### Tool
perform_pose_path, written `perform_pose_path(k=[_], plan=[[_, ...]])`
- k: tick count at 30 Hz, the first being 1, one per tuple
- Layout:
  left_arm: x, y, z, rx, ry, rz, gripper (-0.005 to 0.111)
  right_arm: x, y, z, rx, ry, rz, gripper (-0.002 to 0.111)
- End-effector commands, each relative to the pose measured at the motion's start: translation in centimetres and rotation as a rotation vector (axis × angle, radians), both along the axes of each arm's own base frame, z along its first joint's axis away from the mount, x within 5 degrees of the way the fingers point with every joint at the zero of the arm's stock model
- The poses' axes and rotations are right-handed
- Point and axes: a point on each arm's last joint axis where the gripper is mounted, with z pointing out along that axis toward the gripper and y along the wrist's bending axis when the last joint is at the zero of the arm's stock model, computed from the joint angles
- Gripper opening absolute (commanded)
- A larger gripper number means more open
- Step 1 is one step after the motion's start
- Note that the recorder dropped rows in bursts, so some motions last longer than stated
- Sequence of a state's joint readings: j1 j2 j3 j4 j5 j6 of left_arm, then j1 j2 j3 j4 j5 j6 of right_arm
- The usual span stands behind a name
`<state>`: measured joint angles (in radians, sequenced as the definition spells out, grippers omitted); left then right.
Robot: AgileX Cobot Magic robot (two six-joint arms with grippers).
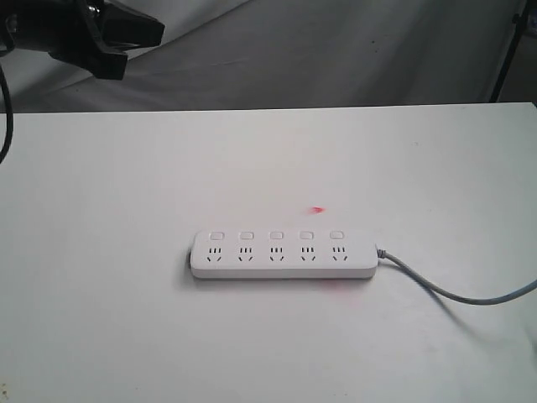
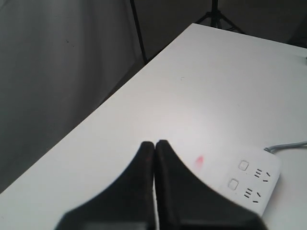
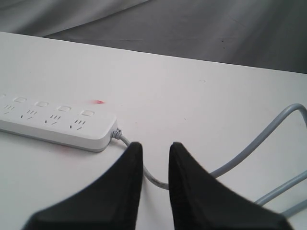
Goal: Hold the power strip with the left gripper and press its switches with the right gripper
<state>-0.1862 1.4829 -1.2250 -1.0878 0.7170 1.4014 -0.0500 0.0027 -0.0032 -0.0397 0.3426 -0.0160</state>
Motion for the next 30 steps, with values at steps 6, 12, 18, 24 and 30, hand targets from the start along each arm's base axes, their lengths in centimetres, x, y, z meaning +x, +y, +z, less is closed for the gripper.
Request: perform_pose_path(k=[6, 12, 18, 24, 30], plan=[[0.0, -0.1, 0.3, -0.017, -0.002, 0.013, 0.000, 0.0, 0.0, -0.1, 0.006, -0.001, 0.002, 0.019], [0.1, 0.2, -0.1, 0.093, -0.063, -0.011, 0.000, 0.0, 0.0, -0.1, 0.006, -0.001, 0.002, 0.019], [0.8, 1.2, -0.2, 0.241, -0.160, 0.052, 0.000, 0.0, 0.0, -0.1, 0.006, -0.001, 0.002, 0.019], [-0.1, 2.7, 2.4, 0.372, -0.354, 0.145, 0.000, 0.0, 0.0, -0.1, 0.006, -0.001, 0.002, 0.019], [-4.9, 4.9, 8.3, 0.360, -0.569, 0.254, 0.000, 0.0, 0.0, -0.1, 0.006, -0.001, 0.002, 0.019]])
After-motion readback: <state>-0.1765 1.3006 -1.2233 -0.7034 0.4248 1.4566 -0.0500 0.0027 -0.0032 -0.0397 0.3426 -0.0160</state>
